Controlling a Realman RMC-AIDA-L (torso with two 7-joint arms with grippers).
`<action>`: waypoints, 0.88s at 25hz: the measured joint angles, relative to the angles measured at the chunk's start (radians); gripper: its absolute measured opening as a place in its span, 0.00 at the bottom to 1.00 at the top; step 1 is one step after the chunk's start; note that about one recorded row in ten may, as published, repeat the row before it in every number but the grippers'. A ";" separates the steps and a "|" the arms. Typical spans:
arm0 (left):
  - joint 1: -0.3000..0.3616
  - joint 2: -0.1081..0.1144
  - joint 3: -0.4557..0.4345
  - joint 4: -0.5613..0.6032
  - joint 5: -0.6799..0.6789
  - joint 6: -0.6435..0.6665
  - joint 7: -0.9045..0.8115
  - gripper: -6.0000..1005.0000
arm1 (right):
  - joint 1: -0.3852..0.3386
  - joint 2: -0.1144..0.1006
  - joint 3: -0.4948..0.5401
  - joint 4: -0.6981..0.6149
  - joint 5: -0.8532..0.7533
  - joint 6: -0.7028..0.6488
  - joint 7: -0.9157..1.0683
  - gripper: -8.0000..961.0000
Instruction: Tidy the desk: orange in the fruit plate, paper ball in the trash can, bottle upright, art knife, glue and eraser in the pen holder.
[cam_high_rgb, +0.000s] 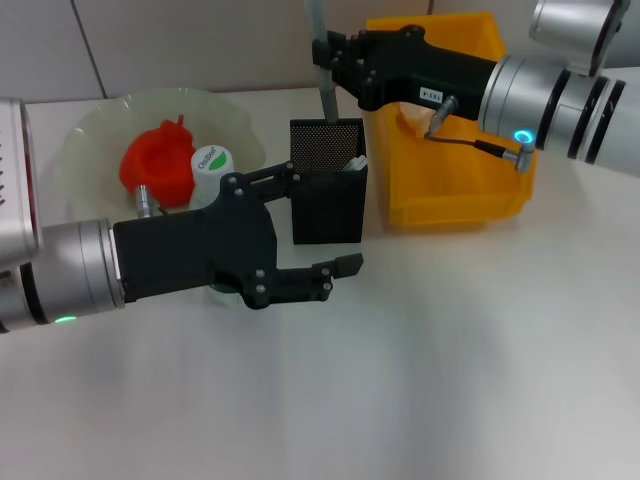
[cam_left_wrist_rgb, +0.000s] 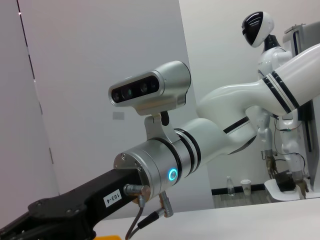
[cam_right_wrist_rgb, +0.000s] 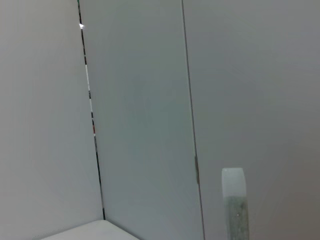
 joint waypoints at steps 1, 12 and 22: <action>0.001 0.000 0.000 0.000 0.000 0.000 0.000 0.80 | 0.000 0.000 0.000 0.005 0.000 0.000 0.000 0.14; 0.004 0.000 0.007 -0.001 0.000 0.001 0.002 0.80 | 0.000 0.001 0.001 0.065 0.000 0.007 -0.025 0.14; 0.000 -0.004 0.021 -0.011 -0.008 0.001 0.014 0.80 | 0.001 0.001 -0.003 0.074 0.000 0.035 -0.029 0.14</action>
